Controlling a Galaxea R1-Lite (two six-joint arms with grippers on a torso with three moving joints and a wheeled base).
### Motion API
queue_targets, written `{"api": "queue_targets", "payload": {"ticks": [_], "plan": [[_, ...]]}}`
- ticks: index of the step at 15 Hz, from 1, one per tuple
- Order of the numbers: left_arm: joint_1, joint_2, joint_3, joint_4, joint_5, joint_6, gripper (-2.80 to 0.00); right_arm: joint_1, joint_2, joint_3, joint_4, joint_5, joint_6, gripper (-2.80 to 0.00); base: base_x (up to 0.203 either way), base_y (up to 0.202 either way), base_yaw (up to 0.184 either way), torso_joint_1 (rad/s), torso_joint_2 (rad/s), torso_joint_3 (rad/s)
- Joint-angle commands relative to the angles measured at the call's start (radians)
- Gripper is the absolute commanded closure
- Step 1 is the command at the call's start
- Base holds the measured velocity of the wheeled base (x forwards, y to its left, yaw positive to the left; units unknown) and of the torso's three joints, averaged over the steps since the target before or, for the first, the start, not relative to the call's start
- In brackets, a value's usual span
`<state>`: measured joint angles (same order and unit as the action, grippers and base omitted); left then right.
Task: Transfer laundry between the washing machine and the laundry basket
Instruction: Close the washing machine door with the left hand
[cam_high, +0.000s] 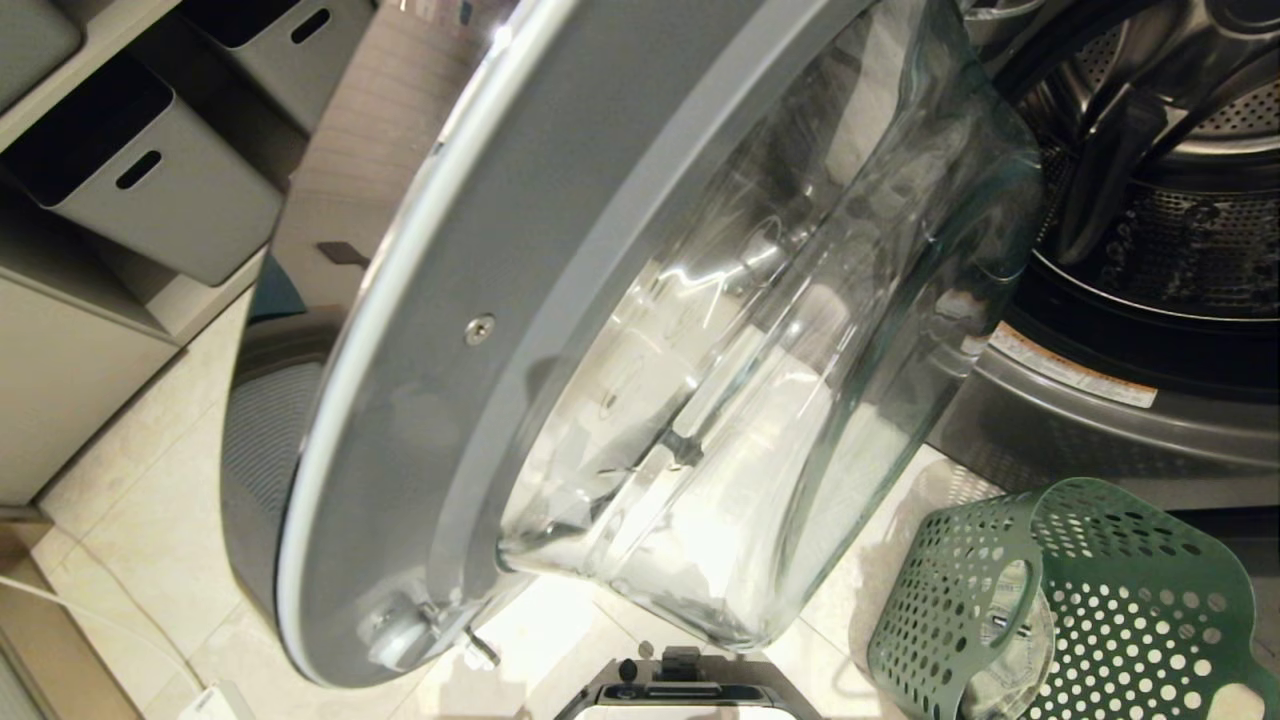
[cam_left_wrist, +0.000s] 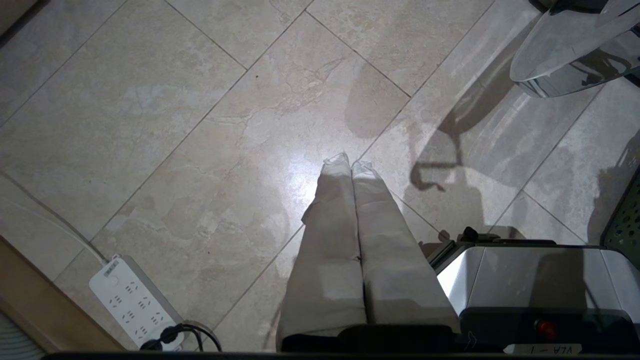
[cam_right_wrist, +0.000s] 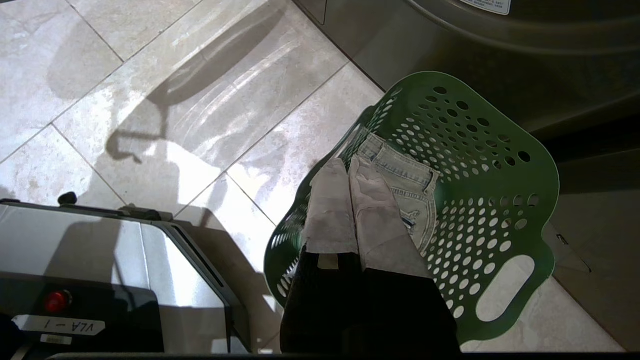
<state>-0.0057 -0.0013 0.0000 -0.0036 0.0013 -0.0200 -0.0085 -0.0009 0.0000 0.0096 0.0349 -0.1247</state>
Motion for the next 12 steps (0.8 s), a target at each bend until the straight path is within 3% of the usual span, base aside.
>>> {"api": "queue_targets", "payload": {"ticks": [1,6,12], "plan": [[0.0,0.001,0.002,0.001,0.0,0.0,0.0,0.001,0.002,0.0,0.0,0.0,-0.006,0.0,0.0,0.0,0.0,0.0,0.0,0.0],[0.0,0.001,0.002,-0.001,0.0,-0.001,0.0,0.0,0.002,0.0,0.0,-0.001,0.002,0.0,0.0,0.0,0.0,0.001,0.0,0.023],[0.0,0.001,0.002,-0.003,0.0,0.0,0.0,-0.001,0.002,0.0,0.0,-0.001,-0.007,0.0,0.0,0.0,0.0,0.004,0.0,0.179]]}}
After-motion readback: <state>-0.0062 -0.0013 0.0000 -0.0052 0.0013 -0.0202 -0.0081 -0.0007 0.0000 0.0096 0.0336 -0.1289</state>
